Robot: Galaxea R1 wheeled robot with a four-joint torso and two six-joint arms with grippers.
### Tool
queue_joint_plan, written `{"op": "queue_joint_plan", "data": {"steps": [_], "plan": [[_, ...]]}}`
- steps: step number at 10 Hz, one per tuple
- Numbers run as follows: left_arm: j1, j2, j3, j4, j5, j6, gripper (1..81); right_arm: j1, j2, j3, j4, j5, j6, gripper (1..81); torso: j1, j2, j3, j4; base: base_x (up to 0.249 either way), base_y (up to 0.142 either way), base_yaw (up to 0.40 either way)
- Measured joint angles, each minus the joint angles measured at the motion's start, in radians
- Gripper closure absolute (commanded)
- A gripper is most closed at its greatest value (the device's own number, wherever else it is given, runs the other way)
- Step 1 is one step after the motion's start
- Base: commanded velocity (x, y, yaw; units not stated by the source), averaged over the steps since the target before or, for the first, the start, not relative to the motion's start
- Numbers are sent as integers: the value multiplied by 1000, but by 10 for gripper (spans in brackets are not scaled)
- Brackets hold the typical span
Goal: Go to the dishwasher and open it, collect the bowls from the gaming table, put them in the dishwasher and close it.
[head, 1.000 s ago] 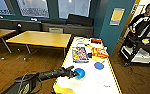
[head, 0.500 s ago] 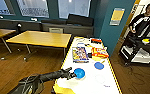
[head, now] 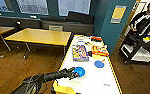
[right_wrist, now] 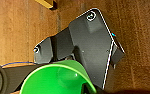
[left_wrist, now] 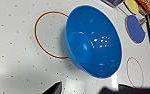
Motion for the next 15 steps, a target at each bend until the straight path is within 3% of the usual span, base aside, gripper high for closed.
{"op": "queue_joint_plan", "data": {"steps": [1,2,4,6,7,12,14,15], "plan": [[-3,8,-12,0,-1,-3,10,5,0,-1,-1,2,0,811,0,0,-4,0,0,0,0],[-3,10,-26,0,-1,-46,10,5,0,-2,-1,2,0,811,0,0,-4,0,0,0,0],[-3,-5,-38,-1,-11,-160,10,6,5,-5,-1,1,0,811,0,0,-4,0,0,0,0],[-1,-57,-38,-5,-107,-290,10,5,10,-6,-2,1,0,811,0,0,-4,0,0,0,0],[0,-76,-38,-7,-139,-315,10,6,10,-7,-2,1,0,811,0,0,-4,0,0,0,0],[13,-56,-47,-8,-151,-326,10,6,11,-10,-2,1,0,811,0,0,-4,-3,0,0,0],[14,-36,-69,-8,-150,-326,10,7,11,-10,-6,1,0,811,0,0,-4,-25,0,0,0],[15,-24,-69,-8,-152,-326,10,5,11,-10,-7,1,0,811,0,0,-4,-28,0,0,0]]}}
